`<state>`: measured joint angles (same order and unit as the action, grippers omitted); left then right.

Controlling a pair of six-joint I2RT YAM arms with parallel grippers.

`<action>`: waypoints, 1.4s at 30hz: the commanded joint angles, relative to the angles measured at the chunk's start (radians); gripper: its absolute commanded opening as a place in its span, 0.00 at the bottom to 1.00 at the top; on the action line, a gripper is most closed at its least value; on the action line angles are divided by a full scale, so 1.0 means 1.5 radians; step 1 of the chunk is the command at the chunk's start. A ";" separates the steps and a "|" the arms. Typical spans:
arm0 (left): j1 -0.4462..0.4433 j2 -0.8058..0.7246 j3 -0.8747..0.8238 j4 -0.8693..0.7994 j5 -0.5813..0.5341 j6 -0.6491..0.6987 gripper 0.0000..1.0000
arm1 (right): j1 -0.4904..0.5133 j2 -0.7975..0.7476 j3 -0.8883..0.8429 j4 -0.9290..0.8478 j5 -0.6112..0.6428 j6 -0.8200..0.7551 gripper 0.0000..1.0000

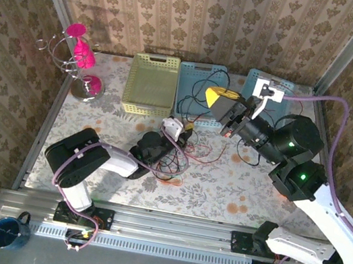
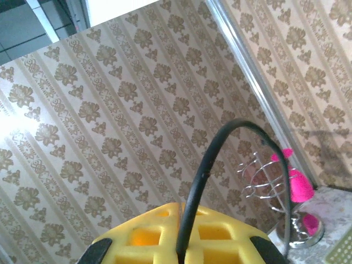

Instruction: Untangle the cables

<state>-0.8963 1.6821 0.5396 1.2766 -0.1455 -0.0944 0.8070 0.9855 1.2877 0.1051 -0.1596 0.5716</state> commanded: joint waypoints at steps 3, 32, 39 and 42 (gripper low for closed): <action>0.015 0.011 -0.074 0.016 0.011 -0.067 0.00 | -0.025 -0.023 0.029 0.047 0.032 -0.056 0.00; 0.148 0.008 -0.242 0.012 -0.064 -0.199 0.00 | -0.332 -0.047 0.075 -0.068 0.092 -0.065 0.00; 0.157 -0.056 -0.216 -0.003 0.118 -0.207 0.70 | -0.351 -0.006 0.078 -0.053 0.017 0.014 0.00; 0.155 -0.159 -0.203 -0.078 0.146 -0.176 0.84 | -0.351 0.000 0.070 -0.044 0.009 0.034 0.00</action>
<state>-0.6659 1.5478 0.2020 1.2205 -0.0277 -0.3729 0.2832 0.9783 1.3975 0.0113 -0.1032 0.5678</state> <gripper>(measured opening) 0.815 0.077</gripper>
